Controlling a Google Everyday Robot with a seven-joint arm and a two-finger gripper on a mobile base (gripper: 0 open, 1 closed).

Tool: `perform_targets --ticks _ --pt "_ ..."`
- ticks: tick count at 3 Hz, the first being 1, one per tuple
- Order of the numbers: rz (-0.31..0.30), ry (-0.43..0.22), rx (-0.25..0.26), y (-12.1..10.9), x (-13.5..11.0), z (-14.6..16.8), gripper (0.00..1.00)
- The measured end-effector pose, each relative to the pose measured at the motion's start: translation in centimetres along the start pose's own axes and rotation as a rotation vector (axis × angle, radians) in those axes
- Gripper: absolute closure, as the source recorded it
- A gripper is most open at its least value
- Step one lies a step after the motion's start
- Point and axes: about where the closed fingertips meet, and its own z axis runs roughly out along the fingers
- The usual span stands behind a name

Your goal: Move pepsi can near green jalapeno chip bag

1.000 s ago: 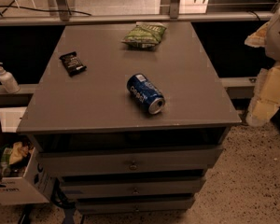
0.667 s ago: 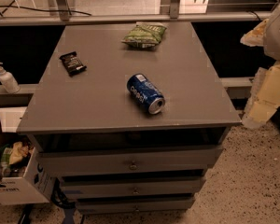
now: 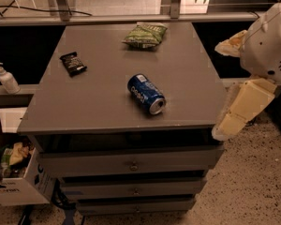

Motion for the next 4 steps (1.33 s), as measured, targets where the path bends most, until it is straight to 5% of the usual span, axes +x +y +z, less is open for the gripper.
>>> perform_targets --ticks 1,3,4 --pt "-0.002 -0.096 0.016 -0.1 -2.2 2.2 0.0" --pt "-0.003 -0.125 0.044 -0.4 -2.3 2.9 0.0" --pt "0.015 -0.154 0.079 -2.0 -2.2 5.6 0.0"
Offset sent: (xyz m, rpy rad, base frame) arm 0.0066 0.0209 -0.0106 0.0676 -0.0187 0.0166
